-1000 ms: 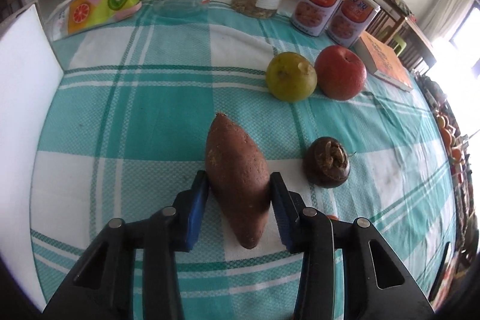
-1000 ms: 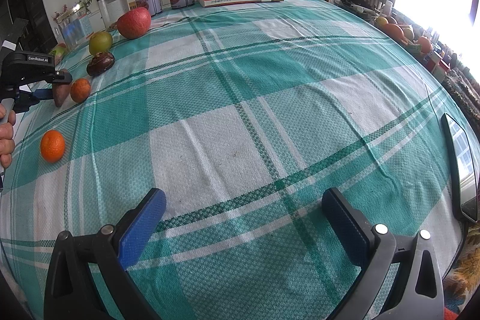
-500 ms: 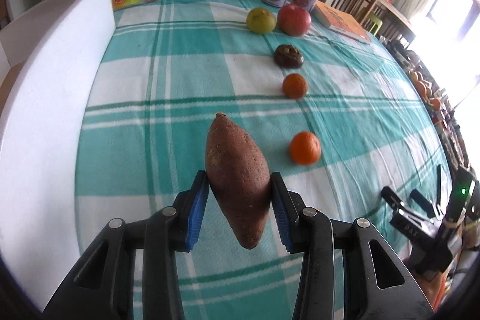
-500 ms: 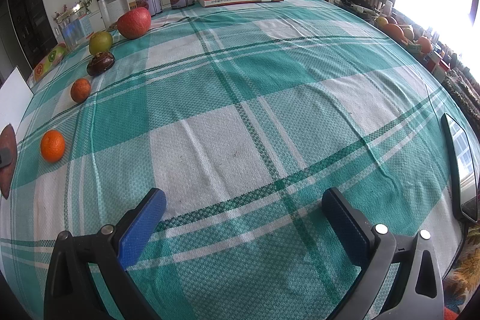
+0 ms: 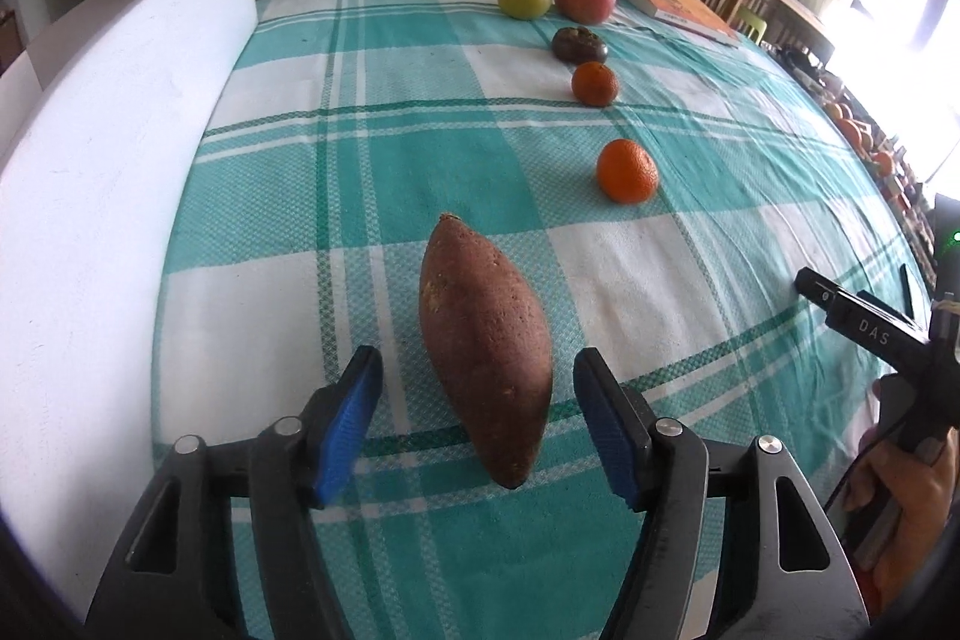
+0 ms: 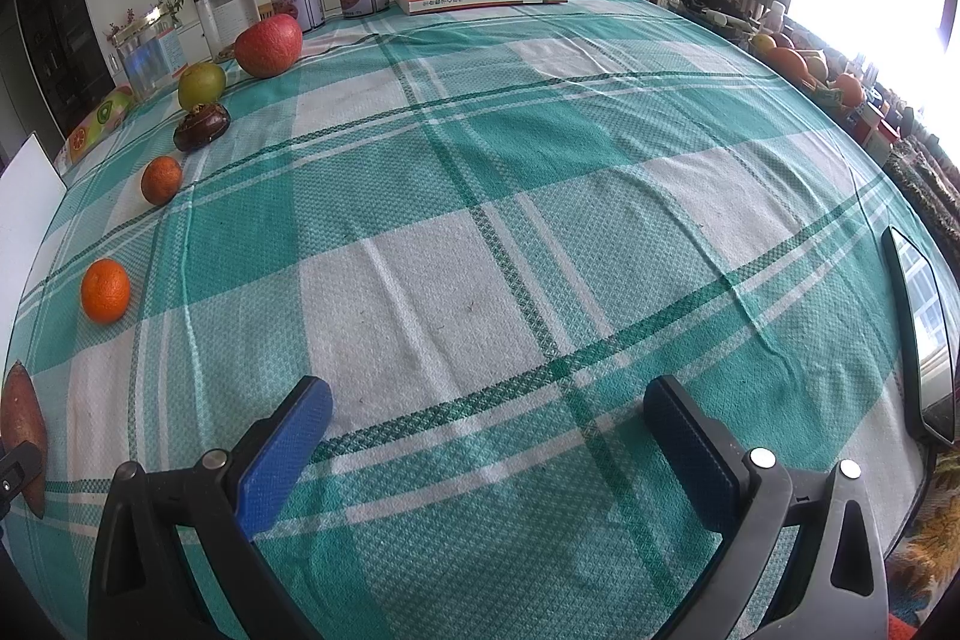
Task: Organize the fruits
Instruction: 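Grasp the sweet potato with the left tool and lift it, then carry the sweet potato into the box with the left tool while the right tool carries a tangerine there, then return both open tools to the tablecloth above the remaining fruits, then position the left tool around the tangerine and hold still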
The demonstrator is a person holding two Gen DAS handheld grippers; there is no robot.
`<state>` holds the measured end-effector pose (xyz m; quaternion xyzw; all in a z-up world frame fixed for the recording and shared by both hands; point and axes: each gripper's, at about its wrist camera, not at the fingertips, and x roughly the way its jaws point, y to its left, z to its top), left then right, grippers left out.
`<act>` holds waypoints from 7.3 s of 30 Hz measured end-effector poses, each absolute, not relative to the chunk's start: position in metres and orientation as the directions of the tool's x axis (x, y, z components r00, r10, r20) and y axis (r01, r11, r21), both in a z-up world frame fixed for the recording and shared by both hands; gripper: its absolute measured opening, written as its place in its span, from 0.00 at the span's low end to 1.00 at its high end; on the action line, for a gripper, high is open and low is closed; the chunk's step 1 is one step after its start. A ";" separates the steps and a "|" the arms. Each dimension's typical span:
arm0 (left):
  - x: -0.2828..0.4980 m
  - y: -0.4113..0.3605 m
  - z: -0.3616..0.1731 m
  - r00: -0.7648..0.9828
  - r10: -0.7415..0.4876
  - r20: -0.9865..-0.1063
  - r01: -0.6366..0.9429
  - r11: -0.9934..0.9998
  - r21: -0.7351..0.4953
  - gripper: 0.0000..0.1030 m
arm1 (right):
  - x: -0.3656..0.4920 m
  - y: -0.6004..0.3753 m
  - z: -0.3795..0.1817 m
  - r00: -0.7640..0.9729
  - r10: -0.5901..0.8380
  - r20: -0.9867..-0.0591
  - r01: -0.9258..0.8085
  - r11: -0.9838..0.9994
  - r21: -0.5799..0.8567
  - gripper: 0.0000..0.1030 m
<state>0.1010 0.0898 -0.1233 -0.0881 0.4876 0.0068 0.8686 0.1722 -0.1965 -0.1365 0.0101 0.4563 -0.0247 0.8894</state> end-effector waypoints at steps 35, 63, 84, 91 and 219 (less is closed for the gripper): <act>0.080 0.096 -0.124 0.605 -0.113 -0.788 -0.096 0.972 -0.213 0.41 | 0.230 -0.026 -0.124 0.342 0.386 -0.857 -0.425 0.877 0.225 0.63; -0.056 0.294 -0.027 0.636 0.142 -0.758 -0.468 0.852 -0.233 0.41 | 0.029 0.153 -0.028 -0.031 0.708 -0.706 -0.798 0.407 0.444 0.32; 0.024 0.117 -0.026 0.719 -0.203 -0.665 -0.022 0.949 -0.314 0.88 | 0.132 -0.084 -0.088 0.610 0.366 -0.703 -0.331 0.924 0.193 0.89; 0.090 0.057 -0.079 0.702 -0.131 -0.700 0.003 0.983 -0.181 0.88 | 0.141 -0.175 -0.106 0.709 0.176 -0.683 -0.050 0.978 0.201 0.90; 0.174 0.081 -0.141 0.593 0.099 -0.799 -0.158 0.987 0.005 0.94 | 0.208 -0.182 -0.132 0.613 0.098 -0.784 -0.027 0.994 0.104 1.00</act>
